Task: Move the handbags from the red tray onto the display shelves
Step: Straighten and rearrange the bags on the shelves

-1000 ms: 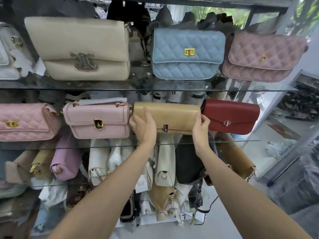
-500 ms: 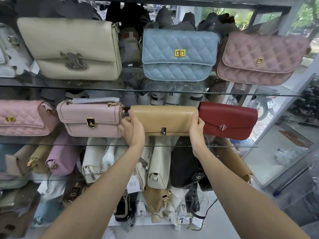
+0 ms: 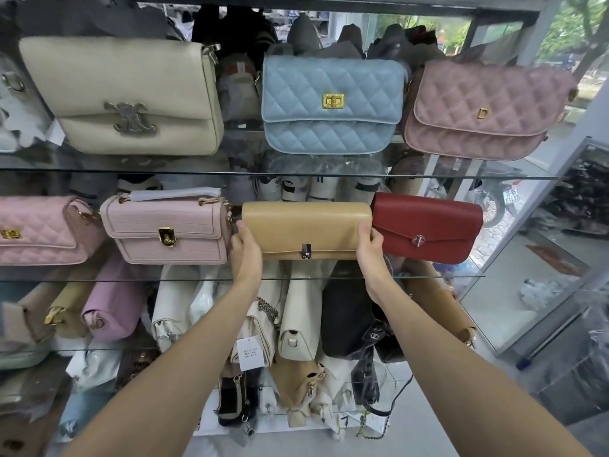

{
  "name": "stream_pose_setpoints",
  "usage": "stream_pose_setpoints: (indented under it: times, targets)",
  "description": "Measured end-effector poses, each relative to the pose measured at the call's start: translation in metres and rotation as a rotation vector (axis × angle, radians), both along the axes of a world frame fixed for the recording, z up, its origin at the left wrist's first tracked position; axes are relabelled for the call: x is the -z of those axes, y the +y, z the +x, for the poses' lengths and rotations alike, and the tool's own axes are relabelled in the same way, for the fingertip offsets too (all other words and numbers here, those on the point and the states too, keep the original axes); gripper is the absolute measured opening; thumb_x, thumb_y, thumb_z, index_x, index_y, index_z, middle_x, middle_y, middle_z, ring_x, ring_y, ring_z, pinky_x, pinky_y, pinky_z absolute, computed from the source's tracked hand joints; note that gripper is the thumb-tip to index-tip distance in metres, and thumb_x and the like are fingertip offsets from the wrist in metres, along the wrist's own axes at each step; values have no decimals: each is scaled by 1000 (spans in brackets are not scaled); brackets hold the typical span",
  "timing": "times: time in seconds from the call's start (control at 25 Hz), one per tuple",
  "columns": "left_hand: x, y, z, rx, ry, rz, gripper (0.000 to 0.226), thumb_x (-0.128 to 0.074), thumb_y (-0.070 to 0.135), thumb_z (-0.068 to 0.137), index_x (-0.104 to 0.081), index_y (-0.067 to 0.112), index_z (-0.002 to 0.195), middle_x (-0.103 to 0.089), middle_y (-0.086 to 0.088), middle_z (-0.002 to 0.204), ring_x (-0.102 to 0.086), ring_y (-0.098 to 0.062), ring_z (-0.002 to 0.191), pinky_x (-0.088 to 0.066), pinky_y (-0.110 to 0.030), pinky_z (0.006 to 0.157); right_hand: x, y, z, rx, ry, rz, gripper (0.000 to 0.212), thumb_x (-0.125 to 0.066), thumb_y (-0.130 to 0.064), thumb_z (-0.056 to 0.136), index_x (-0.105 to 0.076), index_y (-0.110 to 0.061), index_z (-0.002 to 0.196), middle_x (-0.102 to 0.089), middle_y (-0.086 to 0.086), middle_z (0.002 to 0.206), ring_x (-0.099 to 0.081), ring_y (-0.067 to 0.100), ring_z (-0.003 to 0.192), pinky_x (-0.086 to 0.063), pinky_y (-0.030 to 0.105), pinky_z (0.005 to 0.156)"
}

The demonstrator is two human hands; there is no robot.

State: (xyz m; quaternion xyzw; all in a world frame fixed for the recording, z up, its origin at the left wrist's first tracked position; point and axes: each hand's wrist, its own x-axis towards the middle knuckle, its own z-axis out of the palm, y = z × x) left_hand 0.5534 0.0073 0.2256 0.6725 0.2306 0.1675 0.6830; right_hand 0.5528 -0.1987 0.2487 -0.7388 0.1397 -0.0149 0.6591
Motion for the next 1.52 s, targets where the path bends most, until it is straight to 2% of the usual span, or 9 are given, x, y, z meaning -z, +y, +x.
stream_pose_setpoints:
  times: [0.24, 0.4, 0.6, 1.16, 1.28, 1.36, 1.4, 1.44, 1.52]
  targets:
    - [2, 1, -2, 14, 54, 47, 67, -20, 63, 104, -43, 19, 148, -49, -11, 149, -45, -30, 136, -32, -41, 116, -2, -2, 0, -22, 17, -45, 68, -32, -63, 103, -21, -26, 158, -35, 4, 159, -37, 25, 141, -29, 35, 102]
    - [-1, 1, -7, 28, 59, 58, 66, -20, 63, 103, -44, 20, 148, -50, -10, 147, -46, -29, 135, -33, -40, 113, 0, -3, -3, -23, 23, -54, 68, -34, -61, 104, -21, -23, 159, -35, 5, 159, -37, 25, 142, -29, 33, 103]
    - [-3, 5, -13, 67, 61, 37, 65, -21, 65, 102, -44, 23, 147, -50, -7, 148, -46, -27, 135, -33, -42, 115, -3, -3, -12, -23, 32, -105, 63, -35, -53, 106, -23, -19, 158, -39, 7, 156, -39, 25, 141, -27, 28, 93]
    - [-3, 2, -17, 91, 55, 75, 62, -22, 61, 105, -43, 22, 148, -50, -6, 148, -44, -26, 137, -31, -37, 111, 13, -7, -3, -46, 44, -156, 65, -34, -59, 104, -25, -18, 154, -38, 9, 154, -41, 29, 136, -33, 37, 101]
    - [-6, 4, -17, 118, 102, 86, 64, -20, 62, 104, -42, 21, 148, -49, -7, 148, -44, -28, 137, -32, -39, 112, 15, -9, -2, -68, 47, -155, 65, -34, -58, 105, -24, -16, 154, -36, 10, 154, -40, 29, 136, -33, 37, 102]
    - [-10, 7, -18, 111, 206, 193, 65, -22, 60, 104, -41, 16, 148, -47, -11, 150, -44, -32, 137, -34, -42, 110, 14, -8, -2, -69, 43, -192, 65, -36, -57, 104, -26, -15, 153, -35, 12, 154, -38, 31, 138, -33, 40, 108]
    - [-13, 9, -21, 88, 266, 315, 64, -27, 59, 104, -40, 13, 146, -45, -12, 150, -45, -34, 135, -36, -44, 108, 13, -9, -4, -28, -8, -265, 62, -39, -54, 105, -30, -14, 151, -37, 14, 151, -36, 32, 138, -31, 42, 111]
    - [-17, 10, -25, 50, 299, 473, 61, -34, 56, 103, -42, 10, 142, -45, -13, 149, -47, -36, 133, -39, -46, 104, 11, -10, -6, 41, -107, -350, 55, -43, -49, 105, -38, -12, 145, -41, 14, 146, -36, 33, 135, -31, 43, 112]
    - [-31, 8, -34, -35, 228, 761, 42, -45, 43, 100, -51, 11, 126, -54, -14, 135, -54, -38, 121, -44, -45, 92, -1, -12, -13, 199, -375, -469, 31, -49, -36, 105, -54, -12, 123, -53, 8, 124, -43, 28, 120, -36, 40, 104]
